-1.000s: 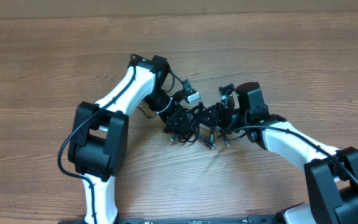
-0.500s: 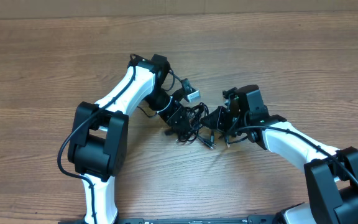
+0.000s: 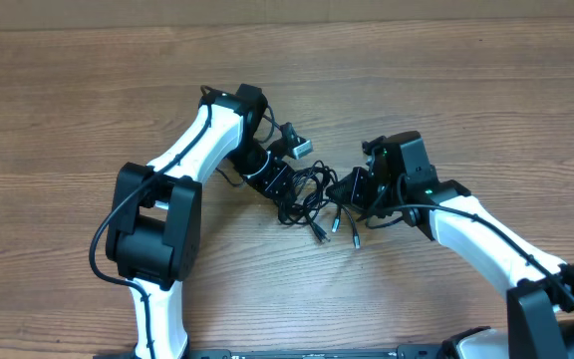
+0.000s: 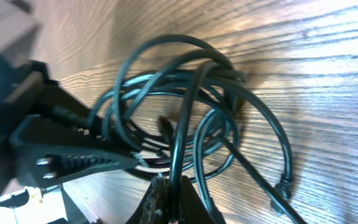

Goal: Untangle cables

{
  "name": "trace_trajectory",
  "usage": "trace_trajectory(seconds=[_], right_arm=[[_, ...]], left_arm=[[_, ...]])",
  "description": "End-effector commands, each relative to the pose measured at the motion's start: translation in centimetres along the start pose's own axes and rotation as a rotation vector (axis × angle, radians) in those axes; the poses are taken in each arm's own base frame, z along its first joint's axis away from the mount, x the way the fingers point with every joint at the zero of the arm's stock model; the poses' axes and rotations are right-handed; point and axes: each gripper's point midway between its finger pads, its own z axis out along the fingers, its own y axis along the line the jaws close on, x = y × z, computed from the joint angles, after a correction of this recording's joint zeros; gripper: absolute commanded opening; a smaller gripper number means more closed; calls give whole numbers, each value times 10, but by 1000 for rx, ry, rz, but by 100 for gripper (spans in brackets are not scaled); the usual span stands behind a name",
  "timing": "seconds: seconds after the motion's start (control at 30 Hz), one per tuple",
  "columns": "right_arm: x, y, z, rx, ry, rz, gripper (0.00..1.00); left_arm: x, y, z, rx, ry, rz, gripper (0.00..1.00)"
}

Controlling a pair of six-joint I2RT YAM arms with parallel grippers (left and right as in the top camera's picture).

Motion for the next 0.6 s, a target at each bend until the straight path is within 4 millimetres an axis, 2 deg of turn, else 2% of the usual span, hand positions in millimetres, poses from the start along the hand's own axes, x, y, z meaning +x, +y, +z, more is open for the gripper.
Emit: trace_trajectory(seconds=[0.0, 0.13, 0.23, 0.57], right_arm=[[-10, 17, -13, -34, -42, -36, 4], [-11, 25, -23, -104, -17, -21, 4], [-16, 22, -33, -136, -4, 12, 4], [-43, -27, -57, -38, -97, 84, 4]], left_arm=[[1, 8, -4, -38, 2, -21, 4], [2, 9, -4, -42, 4, -21, 4], [0, 10, -4, -45, -1, -16, 4], [0, 12, -4, -54, -2, -13, 4]])
